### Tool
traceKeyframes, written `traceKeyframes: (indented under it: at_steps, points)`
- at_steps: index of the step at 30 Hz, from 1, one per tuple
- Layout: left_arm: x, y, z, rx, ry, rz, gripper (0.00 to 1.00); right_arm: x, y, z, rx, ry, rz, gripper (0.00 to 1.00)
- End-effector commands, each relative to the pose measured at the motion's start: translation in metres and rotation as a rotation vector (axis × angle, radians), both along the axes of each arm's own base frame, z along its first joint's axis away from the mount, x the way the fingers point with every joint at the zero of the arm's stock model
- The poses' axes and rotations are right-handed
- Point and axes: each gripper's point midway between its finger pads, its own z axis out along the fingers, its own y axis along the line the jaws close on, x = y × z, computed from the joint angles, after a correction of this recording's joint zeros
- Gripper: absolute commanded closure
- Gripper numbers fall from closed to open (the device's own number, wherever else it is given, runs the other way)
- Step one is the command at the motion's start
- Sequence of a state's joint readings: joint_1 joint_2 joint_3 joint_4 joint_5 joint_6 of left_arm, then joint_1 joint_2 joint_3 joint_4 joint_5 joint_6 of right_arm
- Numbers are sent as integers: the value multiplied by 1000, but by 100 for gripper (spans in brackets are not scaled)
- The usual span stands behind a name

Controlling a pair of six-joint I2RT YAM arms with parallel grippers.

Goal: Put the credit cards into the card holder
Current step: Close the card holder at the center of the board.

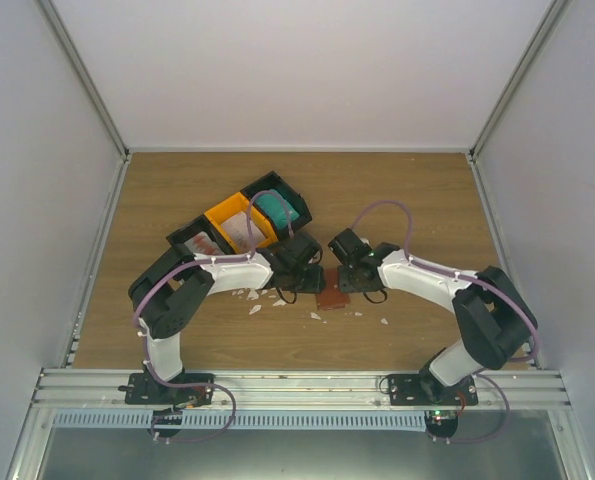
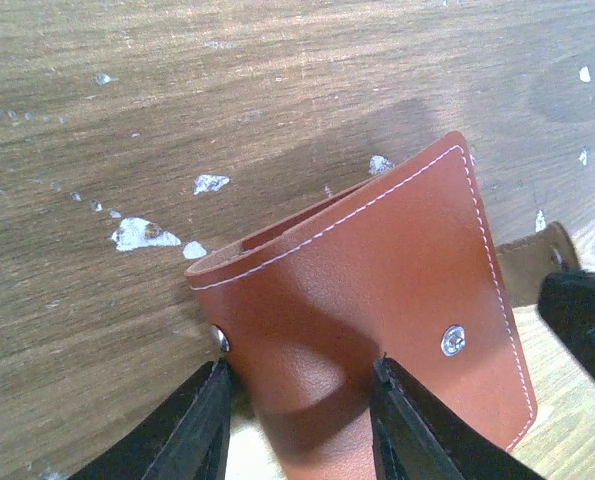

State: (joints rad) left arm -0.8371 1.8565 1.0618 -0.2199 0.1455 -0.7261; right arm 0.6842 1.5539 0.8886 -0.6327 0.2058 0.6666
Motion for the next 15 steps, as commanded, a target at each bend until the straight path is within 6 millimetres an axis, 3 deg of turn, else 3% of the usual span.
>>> traceKeyframes:
  at_steps: [1, 4, 10, 15]
  points:
    - [-23, 35, -54, 176, 98, 25, 60, 11, -15, 19, -33, -77, -91, 57]
    - [-24, 35, -54, 169, 100, 23, 60, 12, -20, 18, -38, -77, -108, 64]
    - [-25, 34, -55, 165, 103, 22, 61, 9, -10, 9, 16, -39, -73, 83]
    - [-25, 34, -54, 158, 104, 22, 62, 7, -9, 6, 48, -28, -69, 89]
